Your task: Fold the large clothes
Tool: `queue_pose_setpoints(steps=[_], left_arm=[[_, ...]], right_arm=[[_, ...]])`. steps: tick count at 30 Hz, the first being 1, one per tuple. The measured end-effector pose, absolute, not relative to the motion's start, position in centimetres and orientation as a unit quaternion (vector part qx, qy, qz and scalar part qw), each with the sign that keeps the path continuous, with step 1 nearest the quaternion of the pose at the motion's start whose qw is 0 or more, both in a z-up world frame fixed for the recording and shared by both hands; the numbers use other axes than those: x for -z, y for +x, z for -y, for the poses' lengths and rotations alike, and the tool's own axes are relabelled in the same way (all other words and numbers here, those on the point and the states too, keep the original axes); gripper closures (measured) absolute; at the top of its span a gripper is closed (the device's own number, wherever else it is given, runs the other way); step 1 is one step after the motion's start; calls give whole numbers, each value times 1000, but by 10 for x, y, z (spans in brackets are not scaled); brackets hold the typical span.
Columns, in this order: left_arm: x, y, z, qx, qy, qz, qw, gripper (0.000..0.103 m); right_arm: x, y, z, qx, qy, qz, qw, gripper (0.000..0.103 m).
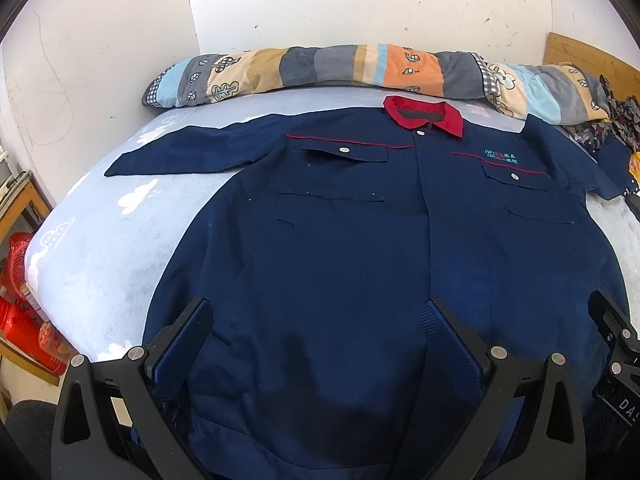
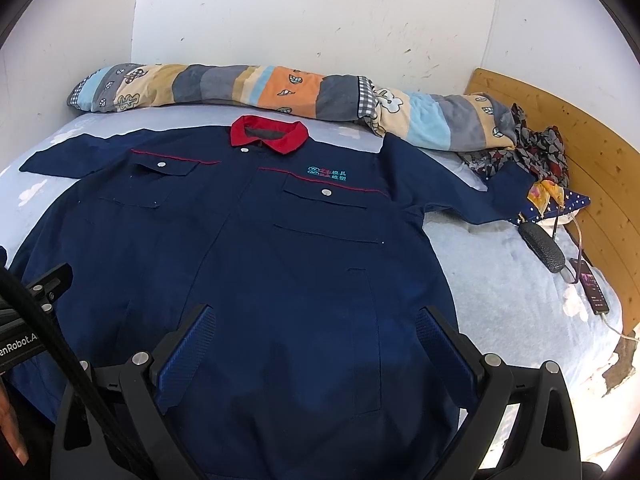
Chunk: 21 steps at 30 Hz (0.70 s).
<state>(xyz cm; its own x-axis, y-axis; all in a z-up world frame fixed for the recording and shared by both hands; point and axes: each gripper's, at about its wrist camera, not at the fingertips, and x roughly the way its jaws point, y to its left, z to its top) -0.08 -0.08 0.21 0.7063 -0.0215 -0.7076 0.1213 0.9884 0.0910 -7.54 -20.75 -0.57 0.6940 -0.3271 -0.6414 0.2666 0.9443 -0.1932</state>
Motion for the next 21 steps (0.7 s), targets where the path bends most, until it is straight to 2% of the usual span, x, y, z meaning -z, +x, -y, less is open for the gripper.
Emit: queue_pose_setpoints(steps=[21], left_arm=[[1,3,2,35,73,-378,922,0]], right_arm=[[7,-74,209,160,-40,-359,919,1]])
